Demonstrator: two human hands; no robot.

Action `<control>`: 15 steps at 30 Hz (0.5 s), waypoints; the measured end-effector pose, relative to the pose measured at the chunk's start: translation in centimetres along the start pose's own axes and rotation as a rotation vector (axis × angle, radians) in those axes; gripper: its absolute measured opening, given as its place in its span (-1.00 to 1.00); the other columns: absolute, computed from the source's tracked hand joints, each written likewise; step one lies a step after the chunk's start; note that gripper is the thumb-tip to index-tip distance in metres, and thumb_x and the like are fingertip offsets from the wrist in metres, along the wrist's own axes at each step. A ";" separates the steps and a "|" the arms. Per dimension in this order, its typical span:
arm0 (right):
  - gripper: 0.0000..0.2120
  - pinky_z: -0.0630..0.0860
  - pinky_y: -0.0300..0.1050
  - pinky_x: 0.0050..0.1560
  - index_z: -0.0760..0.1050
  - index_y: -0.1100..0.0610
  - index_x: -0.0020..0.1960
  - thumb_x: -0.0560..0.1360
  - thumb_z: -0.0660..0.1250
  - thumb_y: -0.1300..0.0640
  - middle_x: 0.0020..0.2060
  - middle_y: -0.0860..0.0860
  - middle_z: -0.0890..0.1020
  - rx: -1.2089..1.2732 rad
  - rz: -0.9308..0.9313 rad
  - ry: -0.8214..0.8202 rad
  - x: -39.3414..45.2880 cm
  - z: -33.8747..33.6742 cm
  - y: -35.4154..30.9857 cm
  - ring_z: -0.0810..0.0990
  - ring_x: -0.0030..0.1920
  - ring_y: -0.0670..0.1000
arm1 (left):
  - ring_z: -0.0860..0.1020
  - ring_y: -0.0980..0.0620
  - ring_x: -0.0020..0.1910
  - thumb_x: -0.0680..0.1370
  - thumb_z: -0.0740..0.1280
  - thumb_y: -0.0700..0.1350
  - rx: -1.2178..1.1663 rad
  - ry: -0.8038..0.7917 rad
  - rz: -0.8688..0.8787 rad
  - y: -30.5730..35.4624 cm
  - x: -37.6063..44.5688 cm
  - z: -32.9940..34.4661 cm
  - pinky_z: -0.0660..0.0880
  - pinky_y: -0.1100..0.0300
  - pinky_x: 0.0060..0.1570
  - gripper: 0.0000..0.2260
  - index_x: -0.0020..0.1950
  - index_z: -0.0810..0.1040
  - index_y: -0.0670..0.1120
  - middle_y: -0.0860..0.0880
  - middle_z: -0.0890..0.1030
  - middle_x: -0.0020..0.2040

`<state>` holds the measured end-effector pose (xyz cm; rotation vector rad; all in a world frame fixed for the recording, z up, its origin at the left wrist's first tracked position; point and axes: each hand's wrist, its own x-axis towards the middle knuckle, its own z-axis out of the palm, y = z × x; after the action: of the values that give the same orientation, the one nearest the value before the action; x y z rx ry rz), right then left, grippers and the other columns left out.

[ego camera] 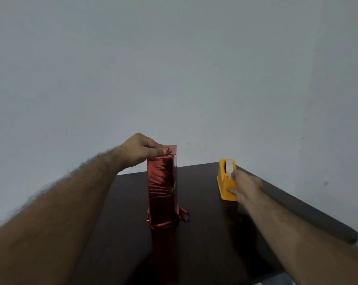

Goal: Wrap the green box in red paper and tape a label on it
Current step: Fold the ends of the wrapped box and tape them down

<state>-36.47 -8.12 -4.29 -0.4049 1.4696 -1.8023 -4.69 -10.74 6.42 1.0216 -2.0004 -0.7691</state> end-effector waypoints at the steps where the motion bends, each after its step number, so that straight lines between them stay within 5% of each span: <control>1: -0.56 0.67 0.27 0.15 0.46 0.34 0.36 0.50 0.45 0.35 0.17 0.17 0.55 0.006 -0.009 -0.006 0.1 0.0 0.5 0.55 0.12 0.14 | 0.71 0.23 0.08 0.57 0.52 -0.15 -0.002 0.003 -0.002 -0.1 0.0 0.0 0.57 0.38 0.02 -0.88 0.08 0.79 -0.13 0.11 0.77 0.09; 7: -0.67 0.70 0.19 0.07 0.56 0.31 0.25 0.51 0.47 0.32 -0.08 0.08 0.57 -0.114 -0.014 0.061 -0.6 -0.3 2.6 0.59 -0.05 0.11 | 0.71 0.23 0.08 0.58 0.52 -0.15 -0.009 0.002 0.002 -0.4 0.3 -0.1 0.56 0.48 -0.08 -0.87 0.09 0.79 -0.14 0.12 0.77 0.09; 11: -0.77 0.48 -0.13 -0.39 0.55 0.34 0.08 0.44 0.44 0.36 -0.22 0.12 0.59 -0.313 0.034 0.154 -1.6 -0.2 3.4 0.57 -0.29 0.06 | 0.70 0.23 0.09 0.58 0.52 -0.14 -0.002 -0.014 0.000 -0.3 0.4 -0.2 0.56 0.47 -0.06 -0.86 0.10 0.79 -0.13 0.13 0.76 0.09; 15: -0.80 0.38 -0.25 -0.42 0.57 0.23 -0.08 0.35 0.54 0.25 -0.24 0.06 0.61 -0.129 -0.081 0.146 -5.0 1.8 2.1 0.57 -0.33 0.02 | 0.70 0.21 0.11 0.58 0.52 -0.16 -0.019 -0.016 0.008 -0.4 0.4 0.0 0.57 0.47 -0.04 -0.86 0.10 0.78 -0.17 0.09 0.77 0.10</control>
<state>-31.28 -5.88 -4.65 -0.4096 1.6989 -1.8380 -4.72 -11.25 6.22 0.9987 -2.0061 -0.7926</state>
